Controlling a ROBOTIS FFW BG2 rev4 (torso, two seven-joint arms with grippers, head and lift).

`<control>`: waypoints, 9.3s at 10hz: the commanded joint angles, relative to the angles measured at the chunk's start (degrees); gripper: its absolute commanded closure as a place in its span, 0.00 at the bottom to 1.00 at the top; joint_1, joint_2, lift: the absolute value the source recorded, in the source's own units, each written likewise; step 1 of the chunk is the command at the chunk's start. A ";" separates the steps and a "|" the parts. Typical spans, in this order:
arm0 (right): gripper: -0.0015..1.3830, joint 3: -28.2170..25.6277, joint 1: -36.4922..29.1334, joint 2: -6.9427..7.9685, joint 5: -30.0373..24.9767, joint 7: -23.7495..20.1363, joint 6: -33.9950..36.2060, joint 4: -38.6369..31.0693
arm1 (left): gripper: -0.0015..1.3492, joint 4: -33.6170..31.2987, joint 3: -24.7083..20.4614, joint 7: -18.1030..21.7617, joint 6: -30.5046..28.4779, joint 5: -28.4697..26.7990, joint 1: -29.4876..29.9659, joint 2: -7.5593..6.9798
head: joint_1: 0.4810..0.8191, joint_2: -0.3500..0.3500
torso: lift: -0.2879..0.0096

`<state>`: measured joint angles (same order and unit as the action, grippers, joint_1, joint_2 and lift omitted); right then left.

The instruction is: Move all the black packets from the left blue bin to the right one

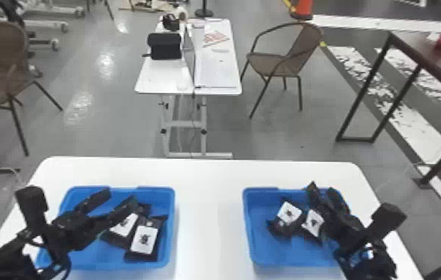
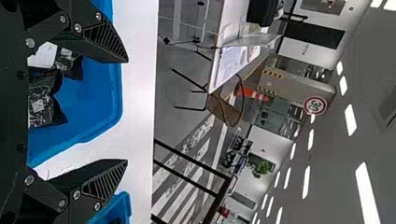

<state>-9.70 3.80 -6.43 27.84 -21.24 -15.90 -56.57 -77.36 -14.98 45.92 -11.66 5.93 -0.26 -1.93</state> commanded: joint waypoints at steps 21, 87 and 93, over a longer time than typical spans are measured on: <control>0.16 2.23 -15.14 5.37 -1.73 2.61 -8.54 -22.01 | 0.90 27.96 4.00 -2.59 3.32 -17.44 -16.35 -5.45 | 0.63 0.44 | 0.97; 0.14 3.19 -11.09 4.76 -0.85 -1.17 -2.91 -20.34 | 0.90 17.51 14.98 10.42 16.67 35.73 -8.62 -2.82 | 0.63 0.30 | 0.97; 0.14 7.32 -6.08 3.44 -1.03 -11.63 2.54 -20.87 | 0.90 36.58 22.02 19.82 16.76 42.32 -22.42 1.58 | 0.63 0.31 | 0.97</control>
<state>-2.57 -2.67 -2.99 26.91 -32.68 -14.21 -76.83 -43.14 7.01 65.76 5.01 48.78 -21.49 -0.89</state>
